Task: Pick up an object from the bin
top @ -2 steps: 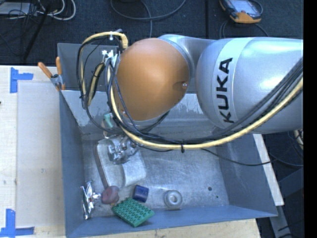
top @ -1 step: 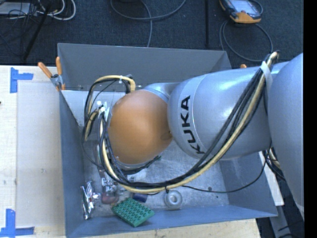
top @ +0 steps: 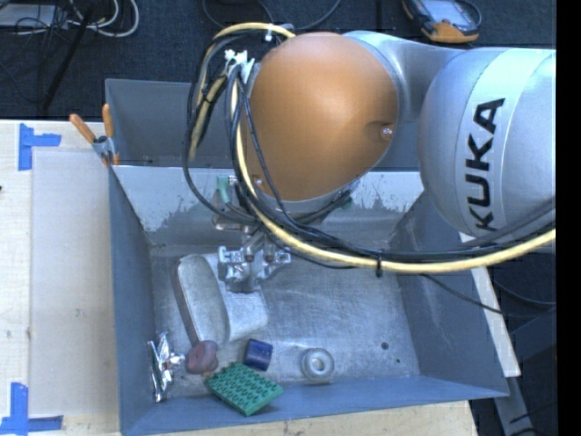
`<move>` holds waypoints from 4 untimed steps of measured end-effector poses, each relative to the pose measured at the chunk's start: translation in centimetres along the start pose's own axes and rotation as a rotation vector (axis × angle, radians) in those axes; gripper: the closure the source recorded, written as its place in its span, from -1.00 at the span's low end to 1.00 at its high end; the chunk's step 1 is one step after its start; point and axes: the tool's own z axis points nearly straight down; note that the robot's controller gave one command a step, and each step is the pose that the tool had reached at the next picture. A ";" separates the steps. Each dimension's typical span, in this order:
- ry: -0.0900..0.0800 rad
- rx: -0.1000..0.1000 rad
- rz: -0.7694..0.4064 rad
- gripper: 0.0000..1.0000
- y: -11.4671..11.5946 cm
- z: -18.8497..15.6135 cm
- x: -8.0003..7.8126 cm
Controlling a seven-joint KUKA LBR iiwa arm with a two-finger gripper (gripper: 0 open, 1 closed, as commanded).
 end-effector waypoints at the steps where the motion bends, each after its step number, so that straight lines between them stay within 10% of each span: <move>1: 0.008 -0.018 0.040 1.00 0.8 17.3 0.1; 2: 0.004 -0.010 0.040 -1.00 0.7 16.8 0.0; 3: 0.003 -0.010 -0.211 -1.00 1.4 24.2 3.0; 4: -0.001 -0.010 -0.417 -1.00 -0.7 25.3 2.5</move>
Offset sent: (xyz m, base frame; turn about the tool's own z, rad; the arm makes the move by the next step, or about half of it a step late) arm -0.0047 0.0004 -0.1674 0.0407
